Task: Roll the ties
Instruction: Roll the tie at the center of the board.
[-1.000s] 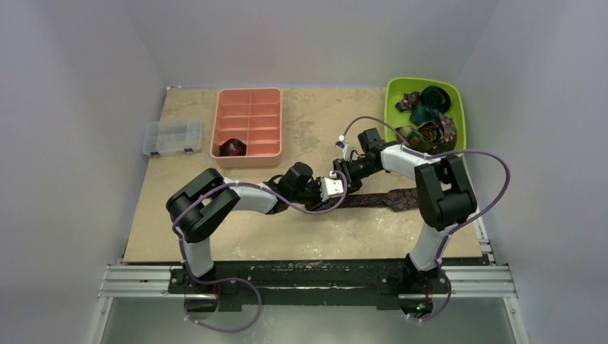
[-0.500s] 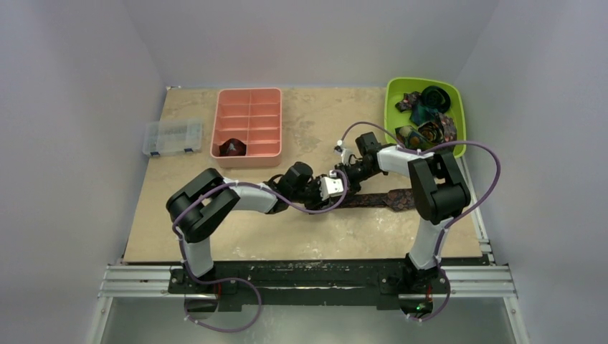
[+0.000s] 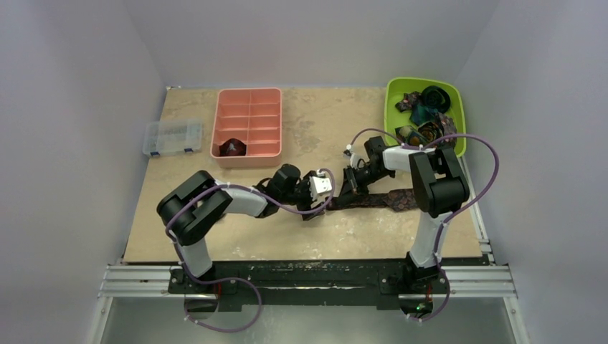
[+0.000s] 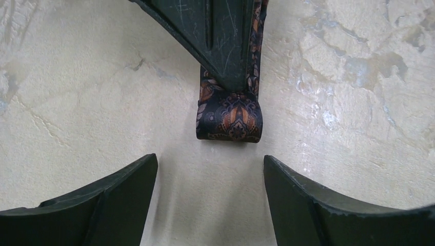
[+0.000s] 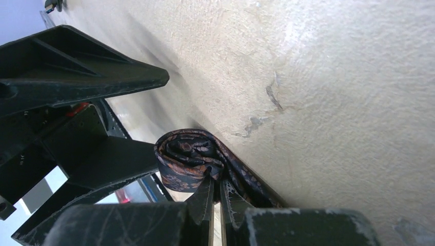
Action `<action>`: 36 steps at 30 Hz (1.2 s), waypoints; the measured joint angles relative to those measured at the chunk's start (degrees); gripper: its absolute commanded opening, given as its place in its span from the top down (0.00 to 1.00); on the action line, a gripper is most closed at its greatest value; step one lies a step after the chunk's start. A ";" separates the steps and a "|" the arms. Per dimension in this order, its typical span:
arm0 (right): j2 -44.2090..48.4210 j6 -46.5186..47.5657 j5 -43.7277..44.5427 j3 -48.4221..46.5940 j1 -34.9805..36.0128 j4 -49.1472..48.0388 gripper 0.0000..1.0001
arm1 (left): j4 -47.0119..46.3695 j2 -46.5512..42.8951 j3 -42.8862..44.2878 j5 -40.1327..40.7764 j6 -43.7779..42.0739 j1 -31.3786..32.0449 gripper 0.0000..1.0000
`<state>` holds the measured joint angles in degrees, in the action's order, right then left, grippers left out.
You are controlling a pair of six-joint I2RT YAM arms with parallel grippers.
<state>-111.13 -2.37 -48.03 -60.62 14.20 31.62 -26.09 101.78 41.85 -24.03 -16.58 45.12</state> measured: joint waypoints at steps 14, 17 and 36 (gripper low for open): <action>-0.26 1.16 0.00 -0.15 -0.35 0.92 1.00 | -5.16 6.01 3.98 -1.97 1.38 2.05 0.36; -0.31 1.38 -0.11 -0.15 -0.35 0.85 1.00 | -7.04 7.30 4.57 -2.05 2.40 2.71 0.44; 3.80 6.56 -2.34 -1.09 -0.09 3.58 0.57 | -1.27 3.56 2.86 0.55 -0.17 3.78 0.70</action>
<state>-107.33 4.19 -50.37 -61.71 14.11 35.20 -27.35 105.34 44.71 -23.49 -16.75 48.90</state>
